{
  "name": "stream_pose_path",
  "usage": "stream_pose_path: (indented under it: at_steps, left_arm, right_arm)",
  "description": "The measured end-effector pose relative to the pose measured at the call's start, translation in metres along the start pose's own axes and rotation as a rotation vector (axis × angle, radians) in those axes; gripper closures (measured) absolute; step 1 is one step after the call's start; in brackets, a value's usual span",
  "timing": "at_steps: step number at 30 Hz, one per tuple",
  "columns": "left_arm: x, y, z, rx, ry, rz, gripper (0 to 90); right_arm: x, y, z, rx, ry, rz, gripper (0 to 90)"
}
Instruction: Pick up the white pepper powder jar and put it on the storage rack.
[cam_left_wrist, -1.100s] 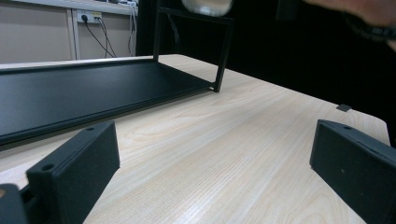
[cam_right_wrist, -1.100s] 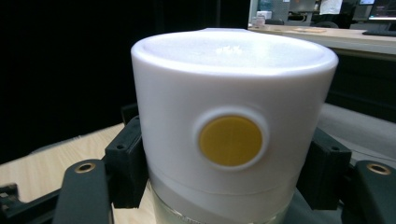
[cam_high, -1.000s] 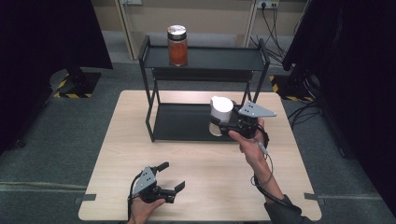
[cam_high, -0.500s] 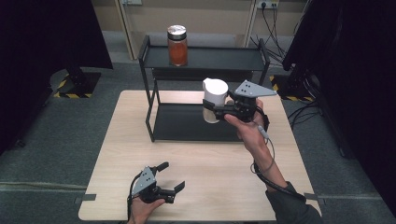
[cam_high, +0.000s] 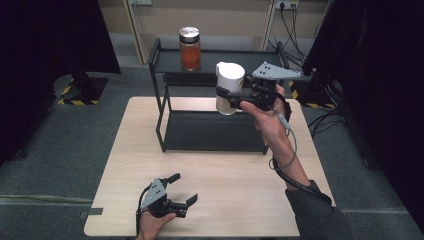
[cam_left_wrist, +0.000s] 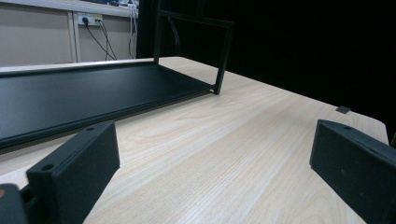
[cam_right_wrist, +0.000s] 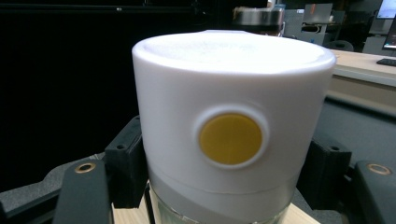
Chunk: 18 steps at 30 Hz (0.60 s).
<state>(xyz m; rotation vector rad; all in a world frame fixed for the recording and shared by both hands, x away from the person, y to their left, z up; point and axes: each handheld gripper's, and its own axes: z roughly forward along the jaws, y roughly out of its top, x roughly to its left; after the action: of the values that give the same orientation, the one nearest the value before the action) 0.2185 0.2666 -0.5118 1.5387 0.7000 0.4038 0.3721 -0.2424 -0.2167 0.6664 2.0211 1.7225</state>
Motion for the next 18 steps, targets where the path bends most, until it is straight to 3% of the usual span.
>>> stream_pose_path:
  at_steps: [8,18]
  left_arm:
    - [0.000,0.000,0.000,-0.002,-0.001,0.005,0.8]
    - [0.000,0.000,0.001,-0.003,-0.007,0.001,0.8]
  right_arm:
    - [-0.002,0.022,0.008,0.002,-0.015,0.012,30.9]
    - [-0.003,0.054,0.025,0.006,-0.098,0.014,30.9]
